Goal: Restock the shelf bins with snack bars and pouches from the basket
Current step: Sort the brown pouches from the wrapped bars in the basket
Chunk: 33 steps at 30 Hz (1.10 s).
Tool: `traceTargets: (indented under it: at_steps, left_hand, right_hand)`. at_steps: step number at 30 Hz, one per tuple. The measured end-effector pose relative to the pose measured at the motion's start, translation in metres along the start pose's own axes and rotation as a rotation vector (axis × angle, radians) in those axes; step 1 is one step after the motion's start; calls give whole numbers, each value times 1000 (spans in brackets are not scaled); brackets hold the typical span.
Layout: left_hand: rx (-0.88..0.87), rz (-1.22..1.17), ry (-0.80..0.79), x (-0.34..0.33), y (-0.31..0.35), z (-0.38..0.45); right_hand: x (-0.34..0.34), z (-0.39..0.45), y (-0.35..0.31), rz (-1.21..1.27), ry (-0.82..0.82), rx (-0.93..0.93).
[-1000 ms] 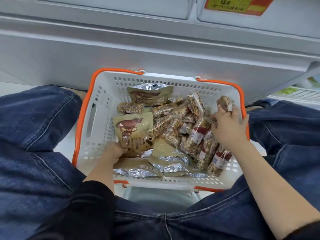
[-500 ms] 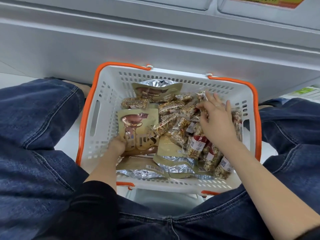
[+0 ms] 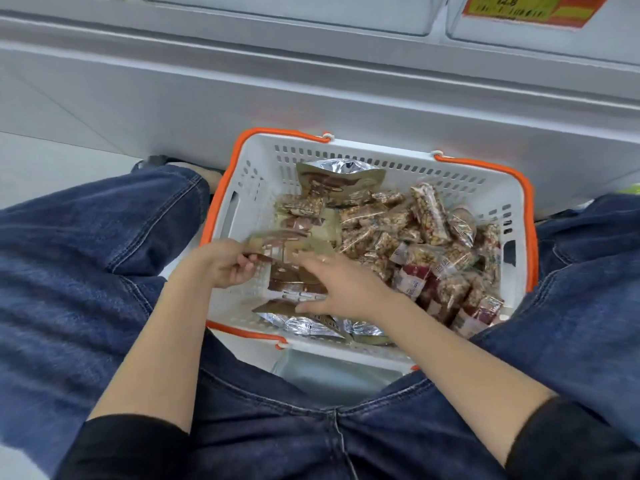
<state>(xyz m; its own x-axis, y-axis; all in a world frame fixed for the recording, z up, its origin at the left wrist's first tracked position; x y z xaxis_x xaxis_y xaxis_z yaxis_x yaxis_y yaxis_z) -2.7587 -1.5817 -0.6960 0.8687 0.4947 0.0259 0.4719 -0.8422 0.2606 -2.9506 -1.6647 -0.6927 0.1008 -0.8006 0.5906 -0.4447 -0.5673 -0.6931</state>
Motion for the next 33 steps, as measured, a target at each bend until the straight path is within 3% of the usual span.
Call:
traceTargets:
  at_steps: [4,7,9,12,15,20,23,27,33]
  left_hand:
    - [62,-89,-149,2,-4,-7]
    - [-36,-95,-58,-1,-5,0]
    - [-71,54,72,-4,-8,12]
    - [-62,482,245,-13,-16,34]
    - [-107,800,258,-28,-20,54]
    - [-114,850,105,-36,-37,90]
    - [-181,1059,171,-38,-43,105]
    - [-195,959,332,-36,-43,122]
    - [-179,962,410,-38,-42,131]
  right_hand:
    - [-5,3,0,-72,178,-35]
    - [19,1,11,-51,340,-219]
    - [39,-3,21,30,476,-316]
    - [55,-9,40,129,627,-341]
    - [59,-13,50,196,646,-318]
    - [55,-20,57,245,616,-293]
    - [57,-19,60,260,596,-309]
    - [62,-14,60,306,590,-307]
    - [68,-7,64,316,595,-309]
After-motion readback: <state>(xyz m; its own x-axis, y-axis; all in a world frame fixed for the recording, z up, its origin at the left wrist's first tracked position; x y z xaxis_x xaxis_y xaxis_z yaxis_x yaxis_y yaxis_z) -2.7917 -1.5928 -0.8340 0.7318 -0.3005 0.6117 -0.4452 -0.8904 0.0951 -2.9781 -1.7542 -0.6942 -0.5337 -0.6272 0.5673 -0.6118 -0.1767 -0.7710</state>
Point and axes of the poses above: each hand's wrist, its own z-axis towards the middle knuckle, its own x-axis out of the back of the hand, y = z × x, the point moved 1 cm from there along z, towards the middle knuckle, and after that the axes turned 13 degrees about z, right-handed, at the moved point
